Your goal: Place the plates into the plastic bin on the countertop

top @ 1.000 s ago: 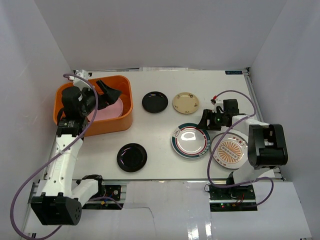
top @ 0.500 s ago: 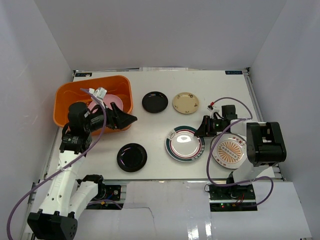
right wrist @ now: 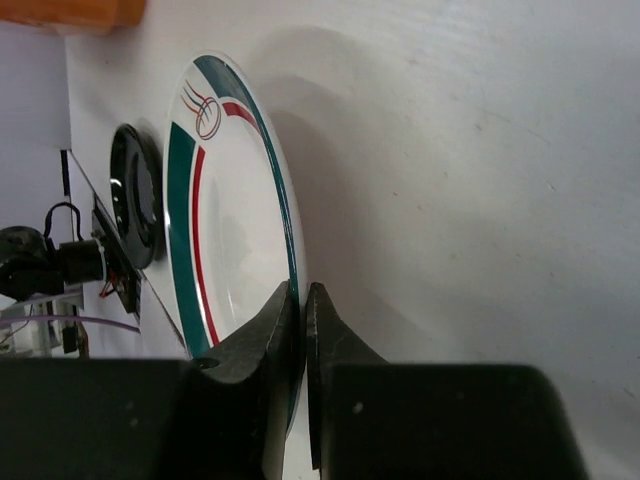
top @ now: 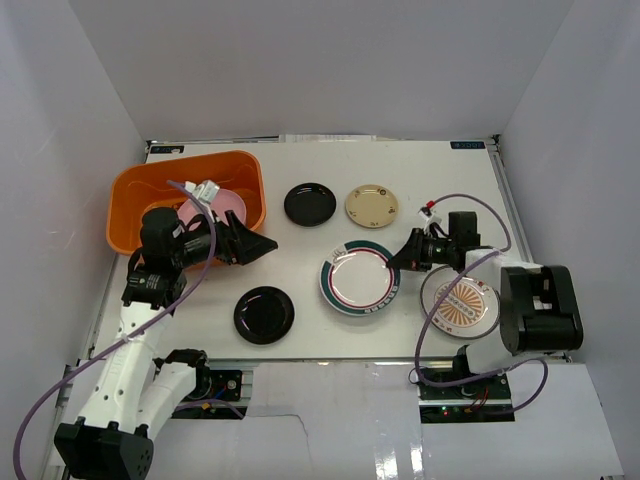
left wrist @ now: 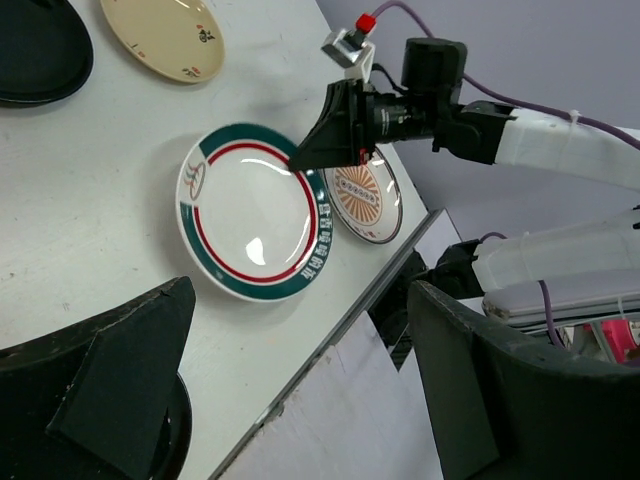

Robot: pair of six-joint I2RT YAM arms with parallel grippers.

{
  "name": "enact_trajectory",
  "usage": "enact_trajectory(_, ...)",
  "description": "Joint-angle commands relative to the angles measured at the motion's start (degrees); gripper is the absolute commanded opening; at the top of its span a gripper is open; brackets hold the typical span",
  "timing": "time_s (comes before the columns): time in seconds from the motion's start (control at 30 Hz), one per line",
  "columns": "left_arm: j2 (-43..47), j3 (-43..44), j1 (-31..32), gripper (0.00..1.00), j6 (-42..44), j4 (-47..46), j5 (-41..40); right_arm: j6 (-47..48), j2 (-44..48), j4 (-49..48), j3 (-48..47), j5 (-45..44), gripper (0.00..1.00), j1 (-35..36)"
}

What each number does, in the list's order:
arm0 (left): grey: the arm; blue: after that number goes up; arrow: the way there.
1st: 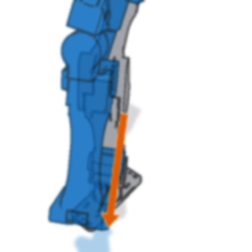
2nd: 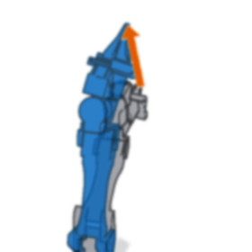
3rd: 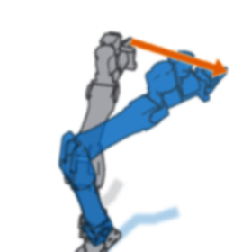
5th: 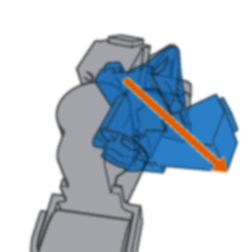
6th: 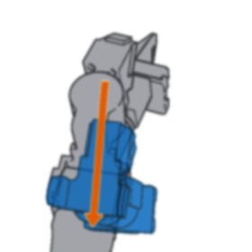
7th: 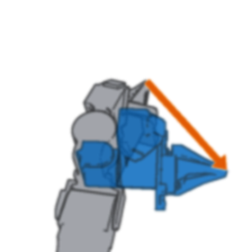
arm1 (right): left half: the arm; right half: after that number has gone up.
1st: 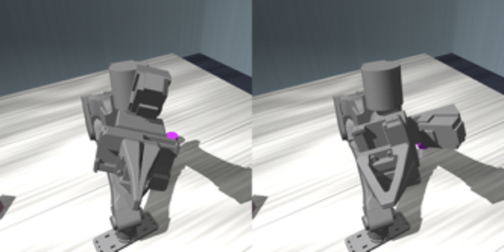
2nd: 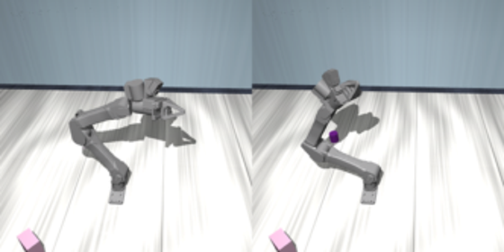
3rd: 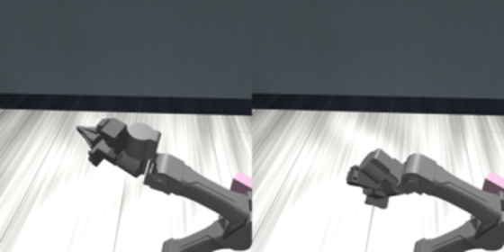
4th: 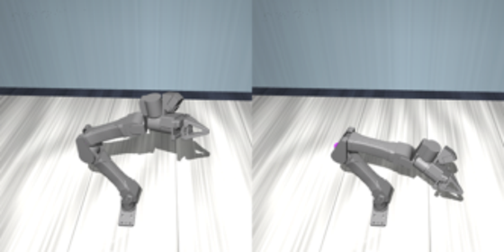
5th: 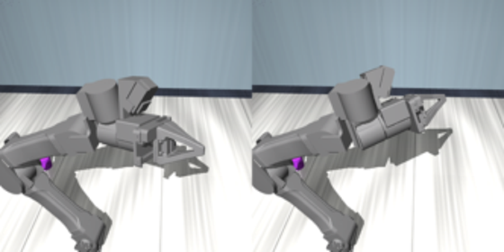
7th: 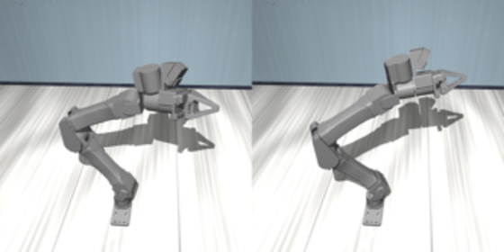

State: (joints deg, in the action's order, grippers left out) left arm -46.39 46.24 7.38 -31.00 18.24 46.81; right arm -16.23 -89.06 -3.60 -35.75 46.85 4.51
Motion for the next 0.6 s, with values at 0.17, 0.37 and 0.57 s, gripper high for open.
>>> enact_trajectory(0.17,-1.77,-2.38,5.71,0.96,-2.13,0.04,-5.66,-8.9,16.1,-5.63,0.94,3.42,0.08,0.85)
enact_trajectory(0.37,-8.62,-1.94,19.05,0.95,-1.69,-0.57,-18.93,-14.61,20.14,-11.68,1.55,5.35,0.08,3.22)
enact_trajectory(0.57,-16.27,-4.14,21.71,0.85,-1.87,-6.8,-25.18,-15.93,21.9,-13.01,1.12,6.94,0.08,5.85)
